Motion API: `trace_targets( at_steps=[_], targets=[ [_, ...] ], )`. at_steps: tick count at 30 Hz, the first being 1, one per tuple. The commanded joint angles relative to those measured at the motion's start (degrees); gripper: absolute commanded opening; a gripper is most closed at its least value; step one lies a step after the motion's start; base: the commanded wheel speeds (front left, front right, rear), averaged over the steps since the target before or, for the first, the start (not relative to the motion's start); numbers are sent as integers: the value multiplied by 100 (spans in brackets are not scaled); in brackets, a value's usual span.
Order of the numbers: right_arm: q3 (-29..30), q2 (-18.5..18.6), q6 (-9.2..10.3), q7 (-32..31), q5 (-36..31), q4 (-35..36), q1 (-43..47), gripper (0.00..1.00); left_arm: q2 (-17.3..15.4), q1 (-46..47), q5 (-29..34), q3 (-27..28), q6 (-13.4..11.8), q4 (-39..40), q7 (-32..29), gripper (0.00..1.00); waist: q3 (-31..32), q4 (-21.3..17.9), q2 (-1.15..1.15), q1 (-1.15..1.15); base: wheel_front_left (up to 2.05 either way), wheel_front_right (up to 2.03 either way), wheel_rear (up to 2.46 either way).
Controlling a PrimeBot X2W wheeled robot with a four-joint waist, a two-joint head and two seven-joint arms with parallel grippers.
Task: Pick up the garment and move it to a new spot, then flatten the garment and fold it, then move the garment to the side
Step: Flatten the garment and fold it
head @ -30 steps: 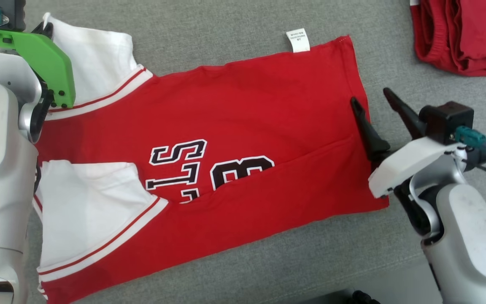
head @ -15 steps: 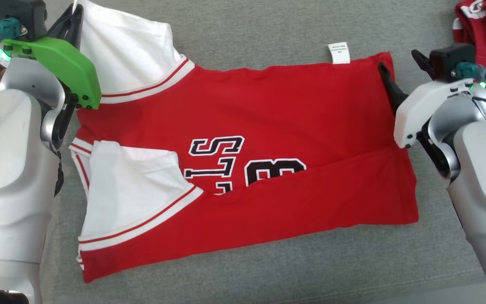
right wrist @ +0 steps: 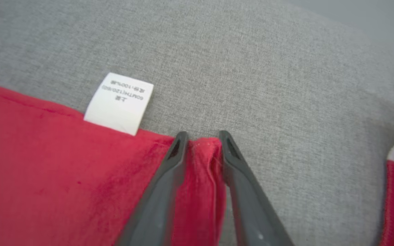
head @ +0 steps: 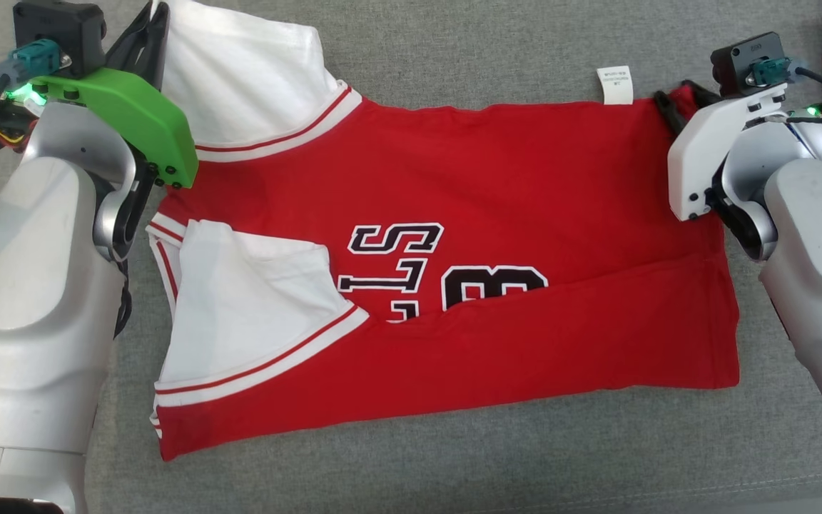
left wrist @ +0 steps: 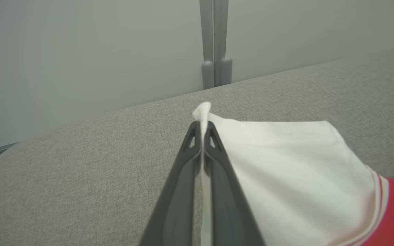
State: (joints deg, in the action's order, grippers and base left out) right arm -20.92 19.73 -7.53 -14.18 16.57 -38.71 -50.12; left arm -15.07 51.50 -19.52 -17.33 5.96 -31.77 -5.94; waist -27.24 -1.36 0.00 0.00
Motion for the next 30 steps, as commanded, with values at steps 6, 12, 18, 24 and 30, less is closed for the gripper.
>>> trace_targets(
  at_steps=[6, 12, 18, 24, 30],
  targets=[
    [-154, 13, 9, 177, 138, -248, -62, 0, -116, -249, -64, 53, -66, 111, 242, 0, 204, -21, 0, 0, 0, 0, 0],
    [-206, 78, 9, 711, 285, -59, 75, 0, -150, -665, -186, 171, -162, 451, 567, 0, 511, -32, 0, 0, 0, 0, 0],
    [-283, 275, 9, 1188, 475, 495, 704, 0, -222, -1492, -234, 274, -380, 1094, 958, 0, 887, -11, 0, 0, 0, 0, 0],
    [8, 372, 9, 1449, 561, 1285, 1695, 0, -241, -2583, -319, 316, -621, 1947, 1146, 0, 1245, 32, 0, 0, 0, 0, 0],
    [559, 206, 9, 1366, 389, 2188, 2815, 0, -216, -3695, -367, 301, -896, 2758, 1205, 0, 1469, 58, 0, 0, 0, 0, 0]
  ],
)
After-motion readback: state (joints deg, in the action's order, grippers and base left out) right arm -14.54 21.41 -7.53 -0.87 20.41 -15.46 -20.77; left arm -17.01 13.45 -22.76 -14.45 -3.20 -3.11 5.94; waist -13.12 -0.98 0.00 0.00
